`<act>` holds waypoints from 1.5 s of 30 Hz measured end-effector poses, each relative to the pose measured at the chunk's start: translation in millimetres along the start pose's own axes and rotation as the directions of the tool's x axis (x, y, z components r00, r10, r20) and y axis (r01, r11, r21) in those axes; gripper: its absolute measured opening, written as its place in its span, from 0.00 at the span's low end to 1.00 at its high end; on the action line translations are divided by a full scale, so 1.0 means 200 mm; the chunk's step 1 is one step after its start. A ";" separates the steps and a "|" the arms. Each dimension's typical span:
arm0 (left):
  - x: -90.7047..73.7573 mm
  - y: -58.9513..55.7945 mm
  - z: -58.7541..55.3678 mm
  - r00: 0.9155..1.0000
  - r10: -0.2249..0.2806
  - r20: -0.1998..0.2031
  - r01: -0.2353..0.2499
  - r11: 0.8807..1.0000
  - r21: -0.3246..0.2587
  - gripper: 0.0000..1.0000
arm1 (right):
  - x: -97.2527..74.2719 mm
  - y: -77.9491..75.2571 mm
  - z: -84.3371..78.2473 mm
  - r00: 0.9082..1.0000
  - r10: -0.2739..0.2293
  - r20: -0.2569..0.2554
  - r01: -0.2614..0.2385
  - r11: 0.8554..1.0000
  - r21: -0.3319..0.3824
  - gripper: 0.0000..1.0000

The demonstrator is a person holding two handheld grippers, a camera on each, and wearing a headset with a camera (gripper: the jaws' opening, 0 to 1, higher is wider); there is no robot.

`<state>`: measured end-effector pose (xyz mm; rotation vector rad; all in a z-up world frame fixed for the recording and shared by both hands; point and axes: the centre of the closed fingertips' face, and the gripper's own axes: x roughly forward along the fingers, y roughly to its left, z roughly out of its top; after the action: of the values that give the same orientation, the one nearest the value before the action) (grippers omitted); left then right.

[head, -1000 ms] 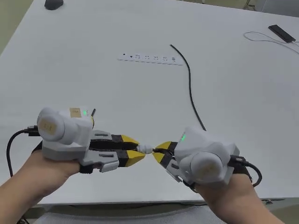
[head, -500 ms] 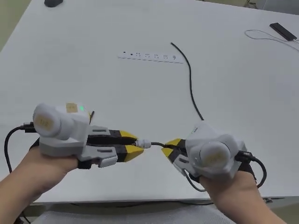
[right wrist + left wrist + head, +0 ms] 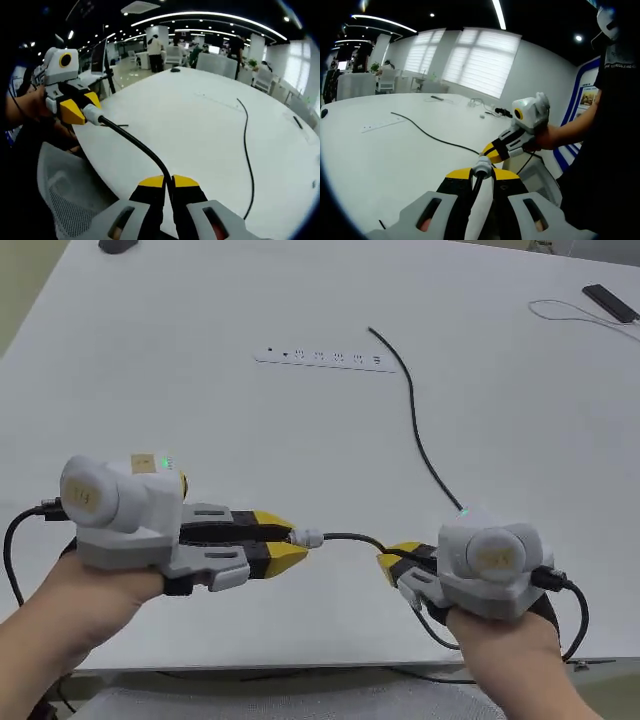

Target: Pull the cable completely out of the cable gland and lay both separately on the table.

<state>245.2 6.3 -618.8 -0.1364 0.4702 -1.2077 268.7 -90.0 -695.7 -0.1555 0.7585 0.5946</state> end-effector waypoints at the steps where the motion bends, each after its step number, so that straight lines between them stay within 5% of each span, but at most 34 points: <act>1: 0.00 0.00 0.00 1.000 0.000 -0.001 0.000 1.000 0.003 0.15 | 0.01 -0.01 -0.02 1.000 -0.007 -0.004 0.007 0.999 0.036 0.00; 8: 0.00 0.00 0.00 1.000 0.001 0.001 -0.001 1.000 0.005 0.15 | 0.04 -0.03 -0.09 1.000 -0.026 -0.015 0.028 0.987 0.159 0.00; 19: 0.00 0.00 0.01 1.000 0.000 -0.005 0.000 1.000 0.015 0.15 | 0.01 -0.03 -0.09 1.000 -0.021 0.008 0.019 0.984 0.178 0.01; 34: -0.01 0.01 0.03 1.000 0.012 -0.006 -0.012 1.000 0.023 0.15 | -0.03 -0.01 -0.06 1.000 -0.019 0.009 0.019 0.999 0.043 0.02; 42: 0.00 0.02 0.03 1.000 0.017 -0.008 -0.017 1.000 0.015 0.15 | -0.08 0.03 -0.02 1.000 0.005 -0.006 -0.006 0.998 -0.066 0.15; 45: 0.00 0.01 0.03 1.000 0.016 -0.008 -0.016 1.000 0.014 0.15 | -0.11 0.06 0.06 0.999 0.028 0.016 -0.025 0.990 -0.138 0.21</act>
<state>249.3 6.6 -614.8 -0.1158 0.4697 -1.1961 256.4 -85.9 -671.8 -0.2674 0.7030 0.6734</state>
